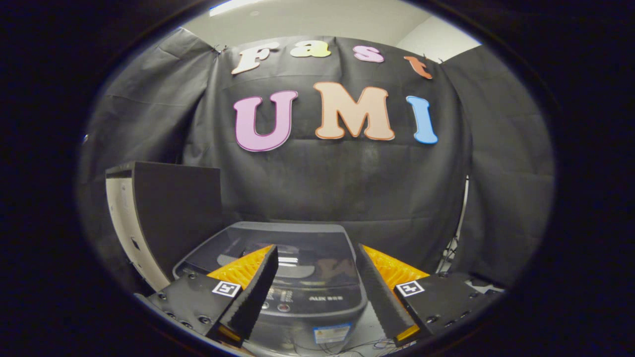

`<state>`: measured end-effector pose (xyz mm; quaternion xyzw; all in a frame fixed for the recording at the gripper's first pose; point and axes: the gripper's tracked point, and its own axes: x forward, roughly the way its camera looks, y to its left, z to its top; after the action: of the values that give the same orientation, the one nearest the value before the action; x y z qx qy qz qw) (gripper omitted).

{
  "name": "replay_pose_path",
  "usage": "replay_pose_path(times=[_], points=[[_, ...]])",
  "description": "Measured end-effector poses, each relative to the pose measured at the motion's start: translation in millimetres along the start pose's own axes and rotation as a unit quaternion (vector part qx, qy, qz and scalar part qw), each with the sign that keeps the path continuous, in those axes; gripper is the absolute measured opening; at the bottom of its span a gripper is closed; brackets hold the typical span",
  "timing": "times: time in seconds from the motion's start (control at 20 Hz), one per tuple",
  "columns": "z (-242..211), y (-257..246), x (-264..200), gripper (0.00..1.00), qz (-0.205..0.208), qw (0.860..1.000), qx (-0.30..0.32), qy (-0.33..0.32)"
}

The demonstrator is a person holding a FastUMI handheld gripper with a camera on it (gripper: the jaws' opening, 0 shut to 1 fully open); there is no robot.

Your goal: Put the clothes into the washing machine and then close the washing machine lid.

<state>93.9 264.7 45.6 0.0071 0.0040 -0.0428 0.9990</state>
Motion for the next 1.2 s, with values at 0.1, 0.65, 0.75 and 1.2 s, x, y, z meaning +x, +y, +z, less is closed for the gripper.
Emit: replay_pose_path(times=[0.1,0.65,0.75,1.2], points=[[-12,-8,-15,0.98,0.0,1.0,0.002,0.004],[-57,-22,-82,0.98,-0.006,0.999,0.047,0.001],[-63,-17,-87,0.98,-0.005,0.999,0.035,0.005],[-60,13,-107,0.98,0.031,0.999,0.003,-0.01]])
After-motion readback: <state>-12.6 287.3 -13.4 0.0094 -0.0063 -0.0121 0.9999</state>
